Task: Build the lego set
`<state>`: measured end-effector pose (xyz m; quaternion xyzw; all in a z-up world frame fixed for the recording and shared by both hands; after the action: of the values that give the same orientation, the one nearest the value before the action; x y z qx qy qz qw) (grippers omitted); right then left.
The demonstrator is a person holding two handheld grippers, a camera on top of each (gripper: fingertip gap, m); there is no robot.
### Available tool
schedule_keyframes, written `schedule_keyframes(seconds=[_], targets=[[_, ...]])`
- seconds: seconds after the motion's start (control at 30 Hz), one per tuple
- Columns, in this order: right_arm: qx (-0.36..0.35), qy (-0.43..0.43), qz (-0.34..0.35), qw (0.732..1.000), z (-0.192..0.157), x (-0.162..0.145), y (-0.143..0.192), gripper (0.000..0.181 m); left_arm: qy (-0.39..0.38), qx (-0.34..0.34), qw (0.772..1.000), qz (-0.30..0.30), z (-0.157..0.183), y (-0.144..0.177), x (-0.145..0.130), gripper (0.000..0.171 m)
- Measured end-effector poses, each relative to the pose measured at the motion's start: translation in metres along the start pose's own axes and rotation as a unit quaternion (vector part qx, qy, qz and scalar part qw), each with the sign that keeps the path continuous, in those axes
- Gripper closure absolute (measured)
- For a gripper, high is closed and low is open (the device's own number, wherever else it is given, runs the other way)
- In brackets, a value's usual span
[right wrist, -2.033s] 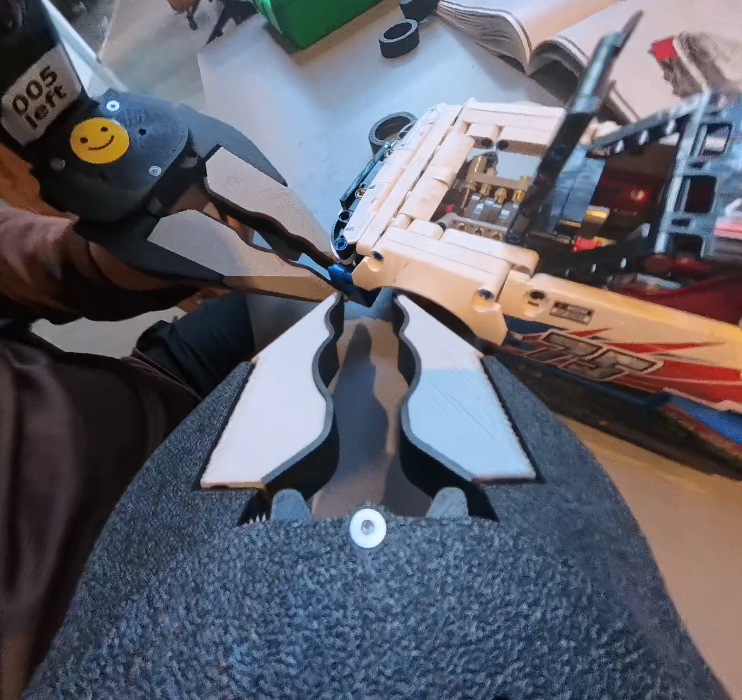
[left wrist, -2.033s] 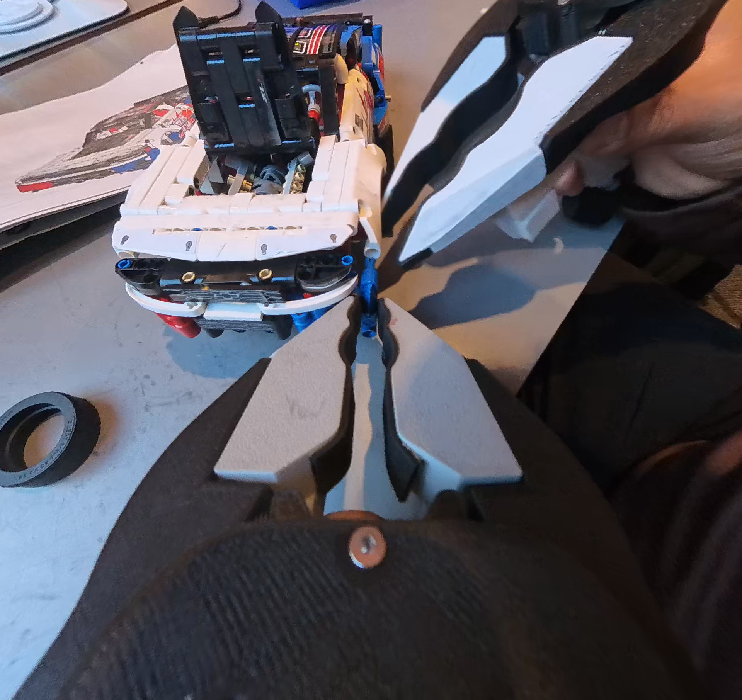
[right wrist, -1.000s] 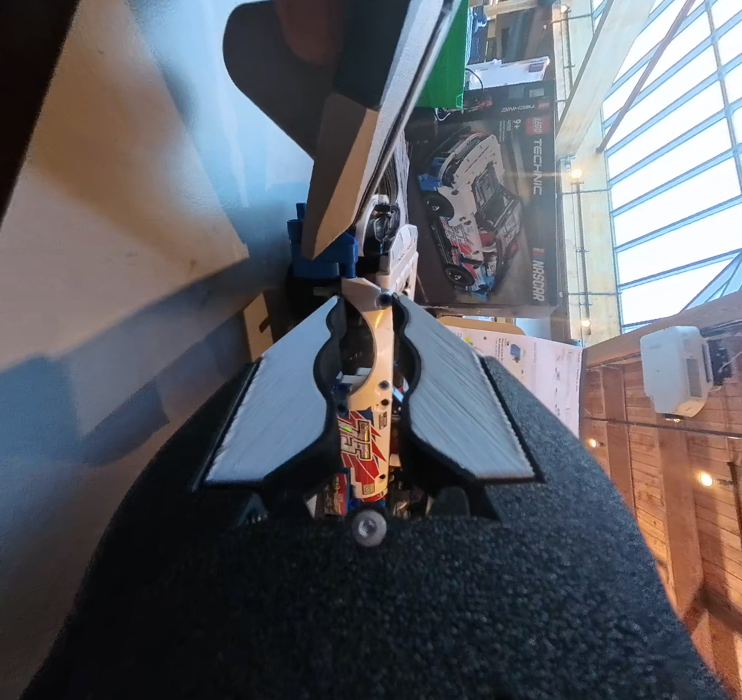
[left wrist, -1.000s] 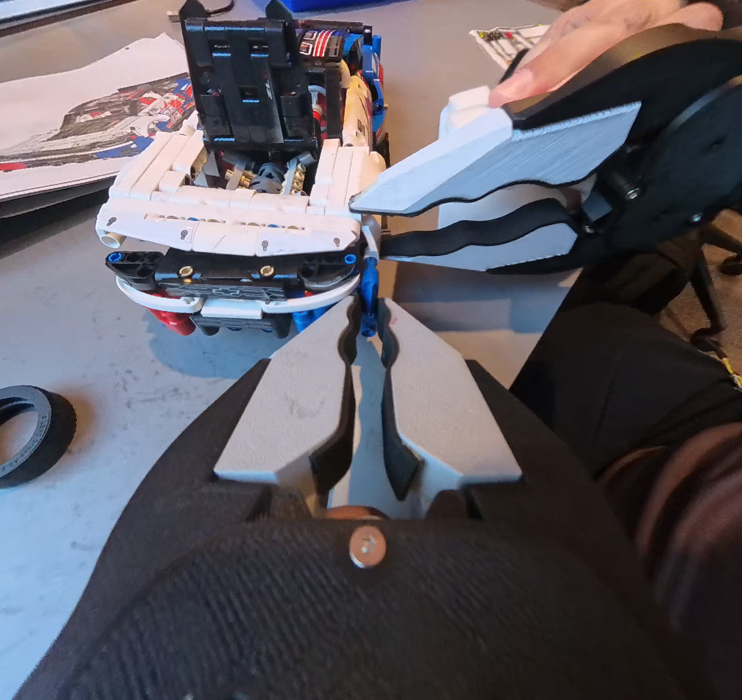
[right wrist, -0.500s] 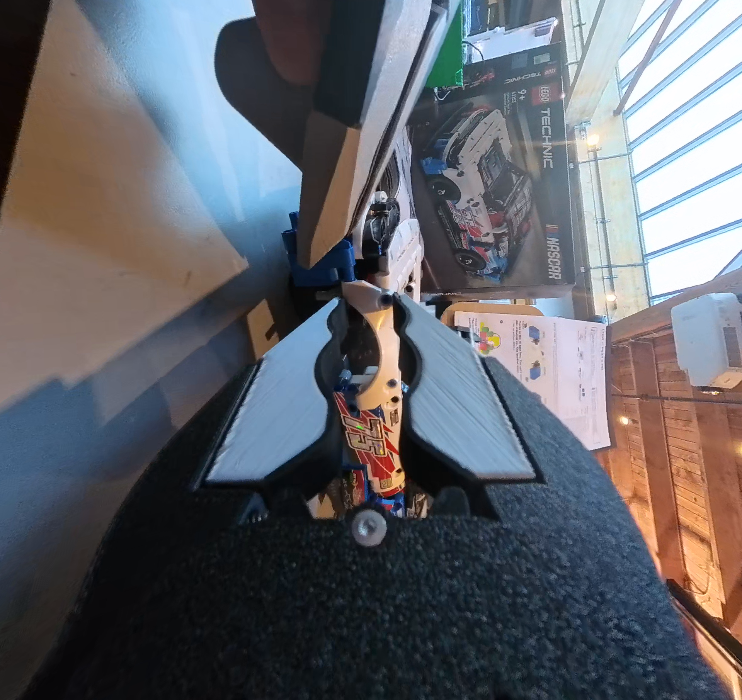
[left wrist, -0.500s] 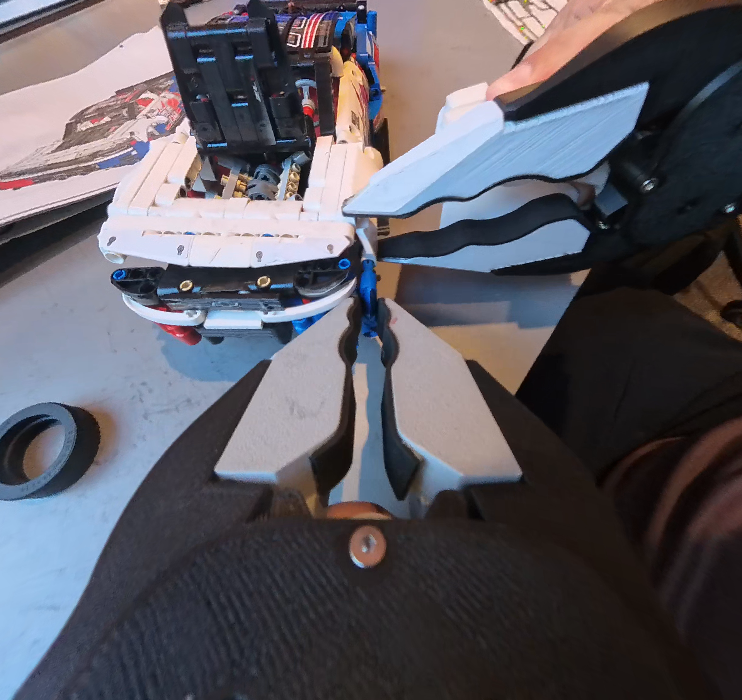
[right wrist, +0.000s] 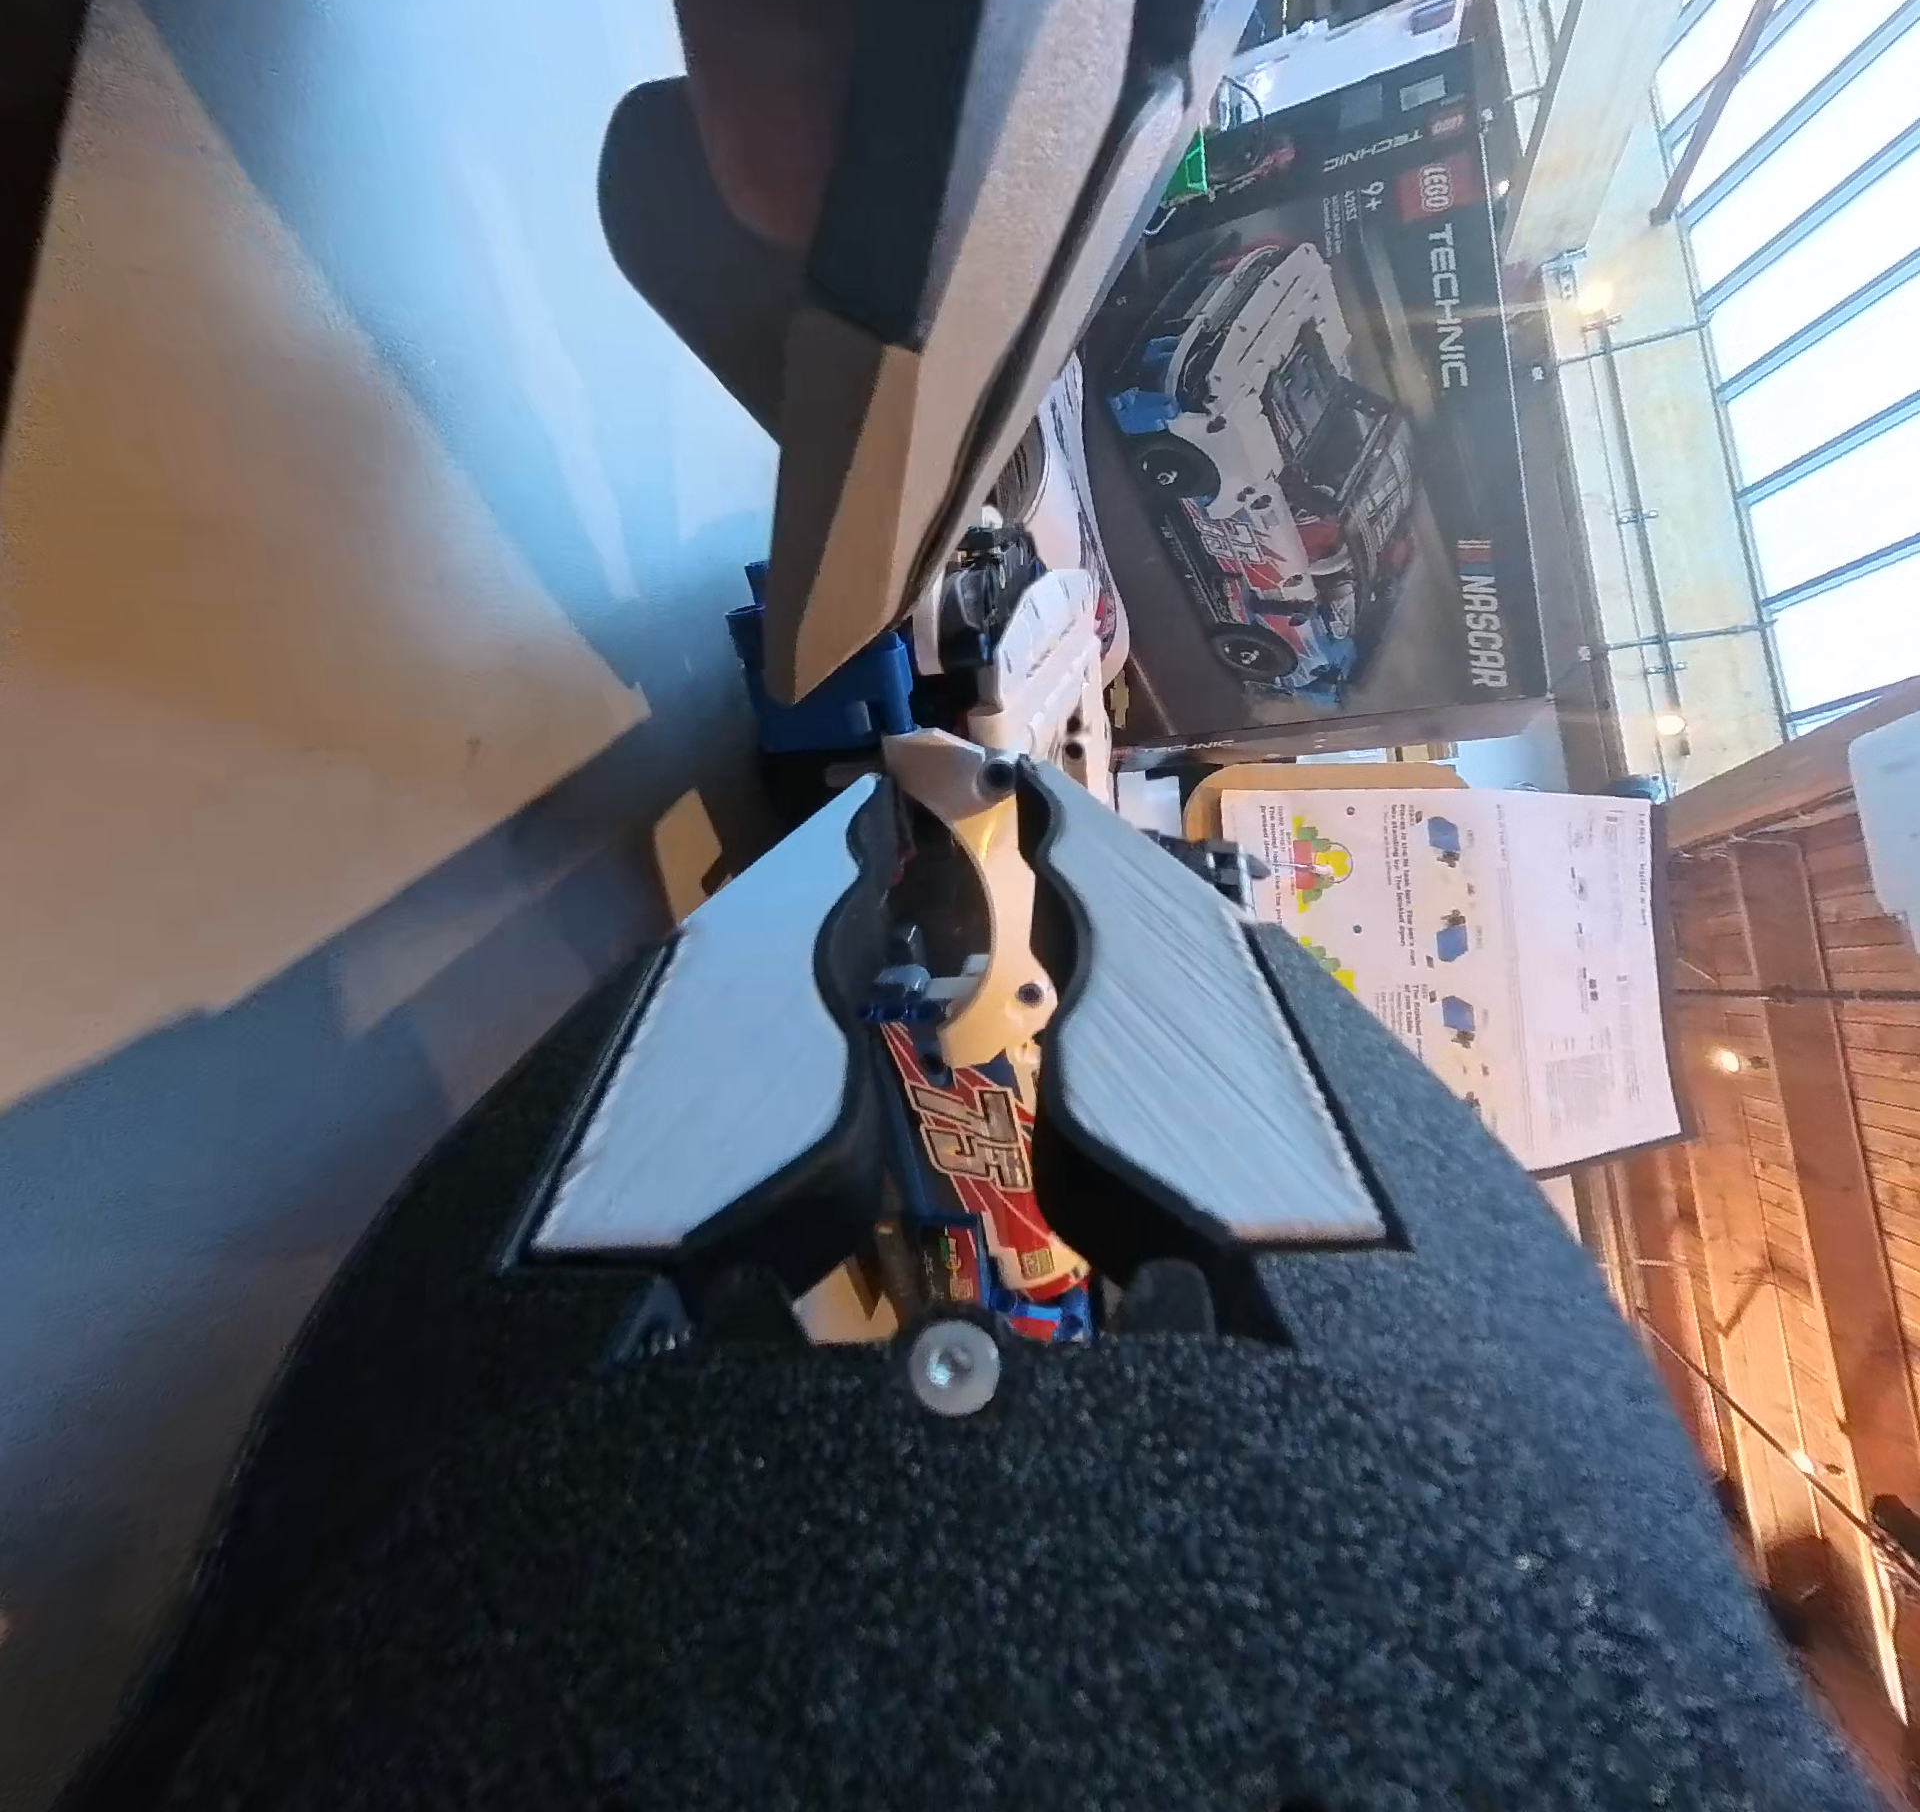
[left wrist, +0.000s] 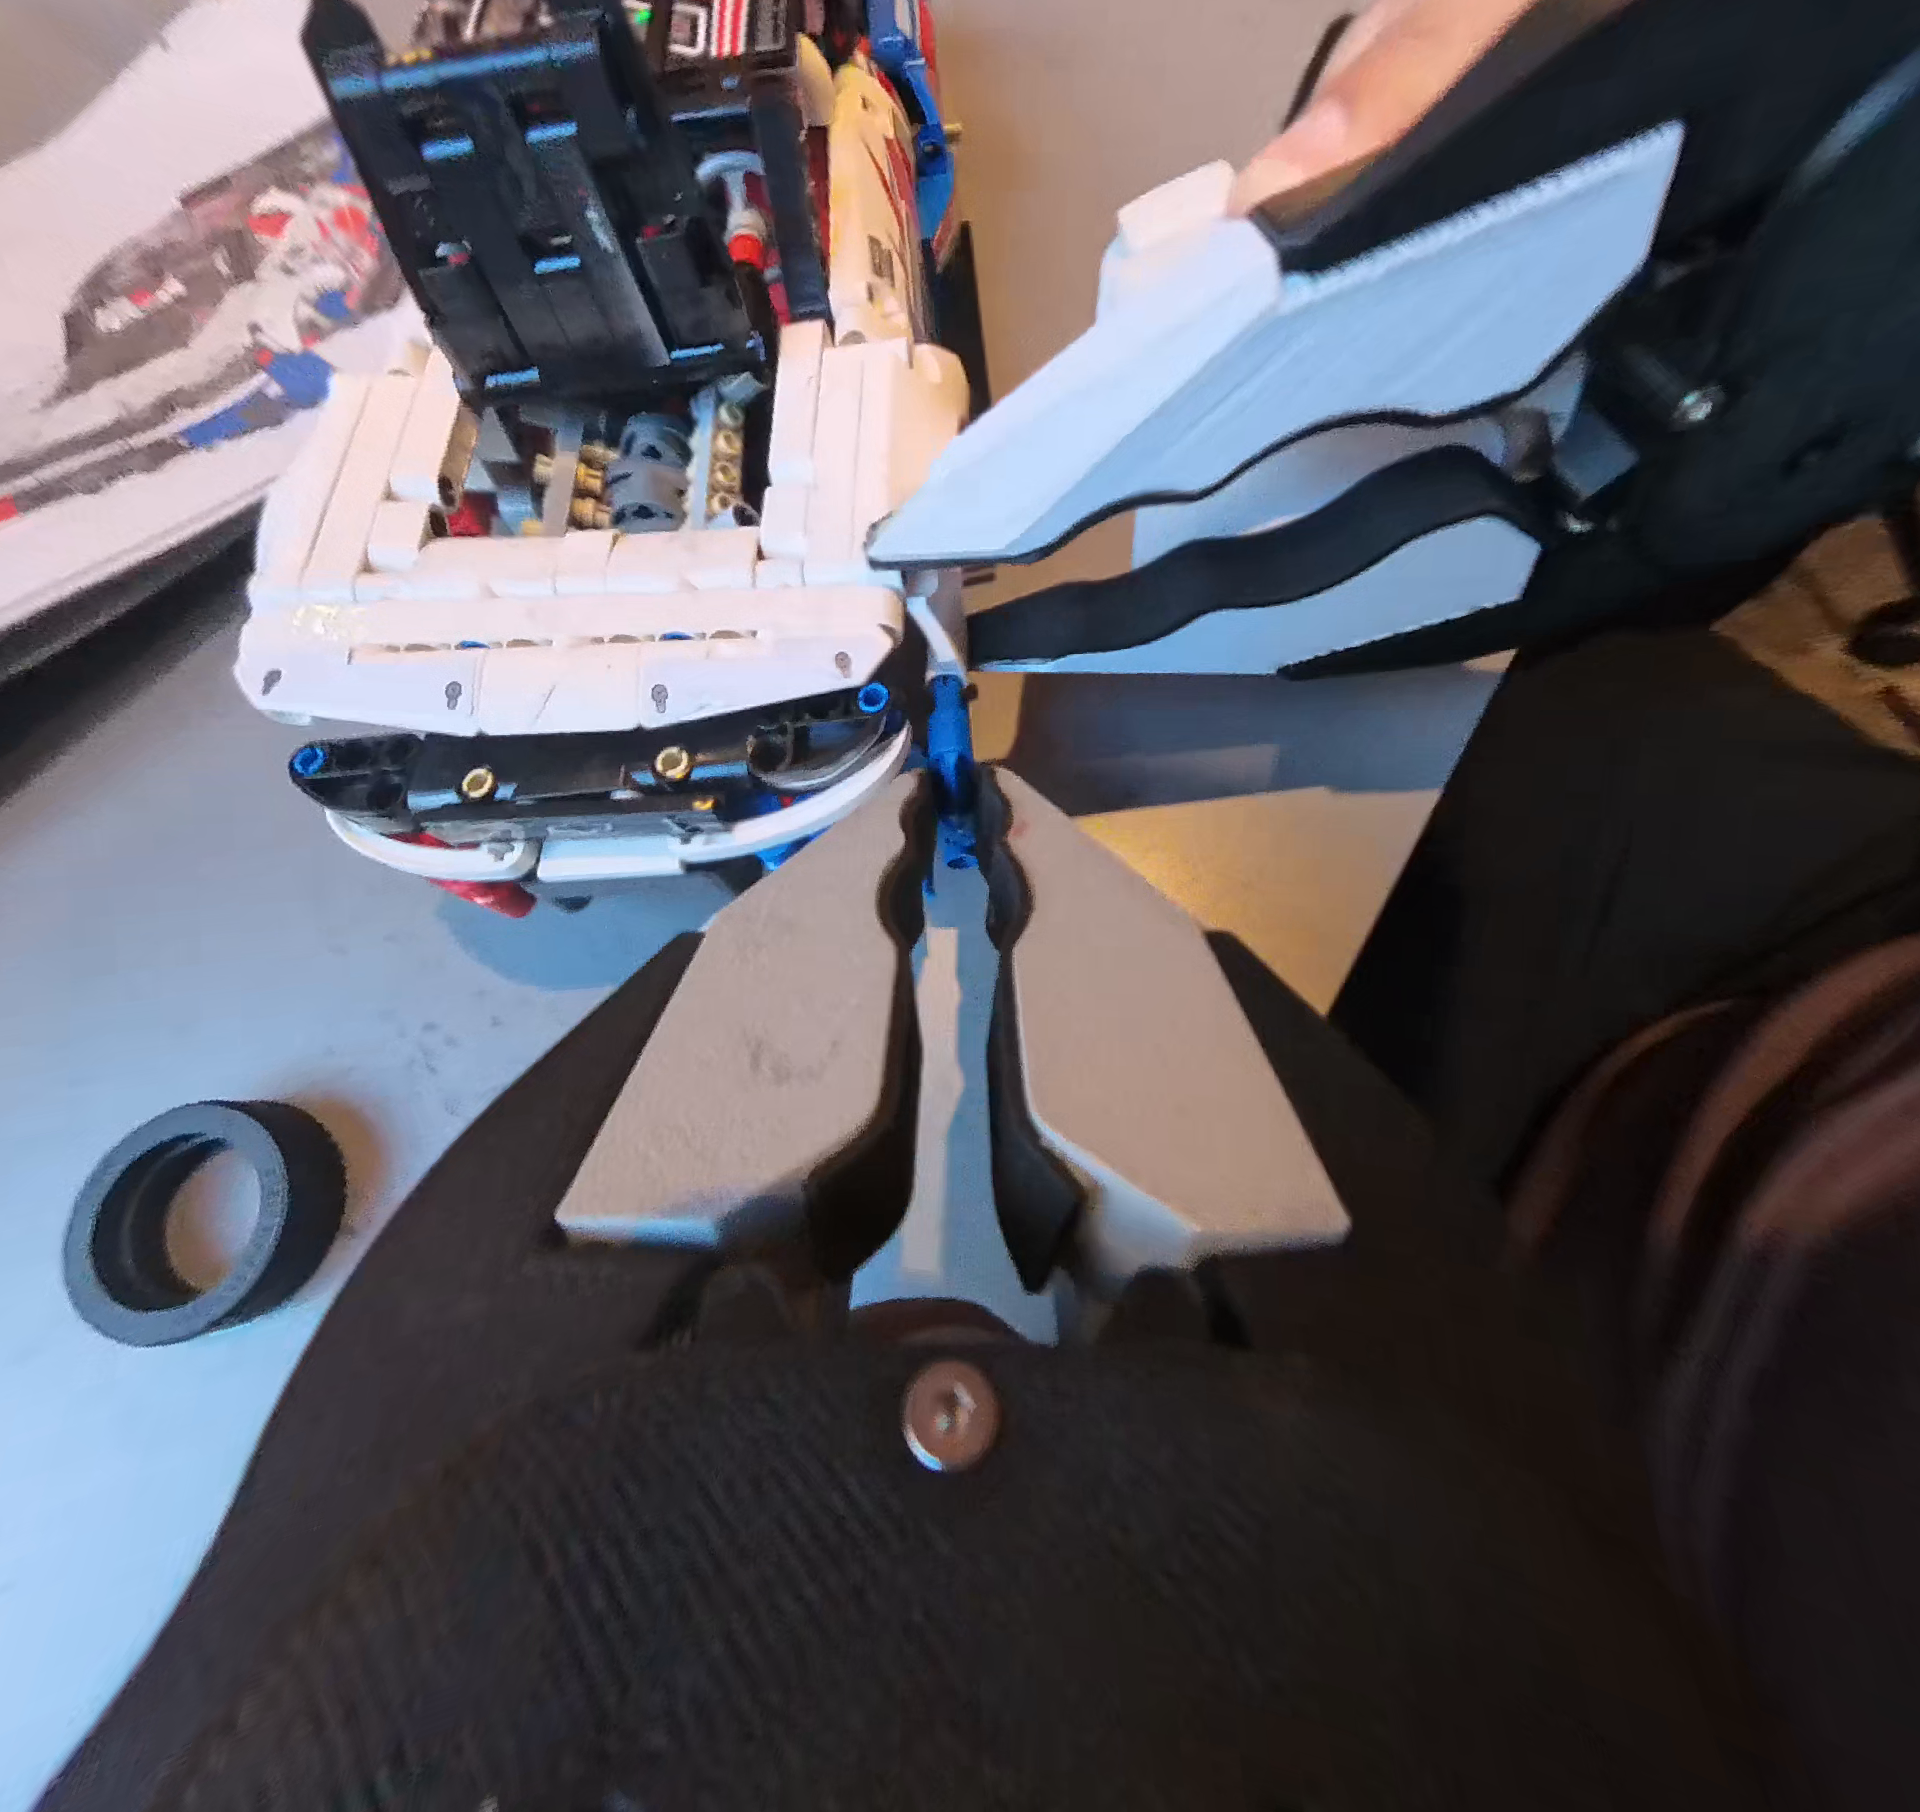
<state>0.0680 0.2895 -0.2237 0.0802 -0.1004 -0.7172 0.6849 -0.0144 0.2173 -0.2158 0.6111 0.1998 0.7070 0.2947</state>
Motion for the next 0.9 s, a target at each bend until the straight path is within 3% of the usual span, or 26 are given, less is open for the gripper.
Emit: schedule_keyframes(seconds=[0.13, 0.4, 0.5, 0.57, 0.63, 0.73, 0.8, 0.9], targets=[[-0.004, 0.008, -0.004, 1.0, 0.0, 0.003, -0.003, 0.161, 0.002, 0.029, 0.999, -0.022, 0.001, 0.0, 0.001, 0.168], [-0.025, 0.019, -0.019, 0.999, -0.002, -0.001, 0.003, 0.159, 0.024, 0.008, 1.0, 0.018, -0.001, 0.001, -0.006, 0.167], [-0.023, -0.037, -0.017, 0.999, 0.001, -0.002, 0.018, 0.159, 0.025, 0.003, 0.999, 0.023, -0.002, 0.001, -0.007, 0.167], [0.012, -0.151, 0.001, 0.989, 0.002, 0.0, 0.027, 0.177, 0.027, 0.001, 0.999, 0.027, -0.002, 0.001, -0.007, 0.167], [0.077, -0.338, 0.026, 0.937, 0.002, 0.002, 0.03, 0.177, 0.03, -0.001, 0.999, 0.034, -0.002, 0.001, -0.008, 0.167], [0.17, -0.568, 0.055, 0.803, 0.002, -0.005, 0.024, 0.165, 0.037, -0.009, 0.998, 0.045, 0.0, 0.002, -0.011, 0.161], [0.189, -0.661, 0.089, 0.721, 0.003, -0.011, 0.021, 0.175, 0.034, -0.01, 0.998, 0.048, 0.002, 0.002, -0.012, 0.155], [0.181, -0.732, 0.089, 0.651, 0.0, -0.024, 0.013, 0.179, 0.03, -0.003, 0.997, 0.064, 0.002, 0.005, -0.011, 0.161]])
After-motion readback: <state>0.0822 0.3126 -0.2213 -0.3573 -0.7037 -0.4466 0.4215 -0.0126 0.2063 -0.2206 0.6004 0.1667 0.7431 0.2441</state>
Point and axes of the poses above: each gripper's, where its closed fingertips meet, y back along the fingers, x out of its top, z = x × y across the jaws, the point moved 8 cm from there along y, back along the fingers, and after that the axes turned 15 degrees about y, right-handed, at the moved point
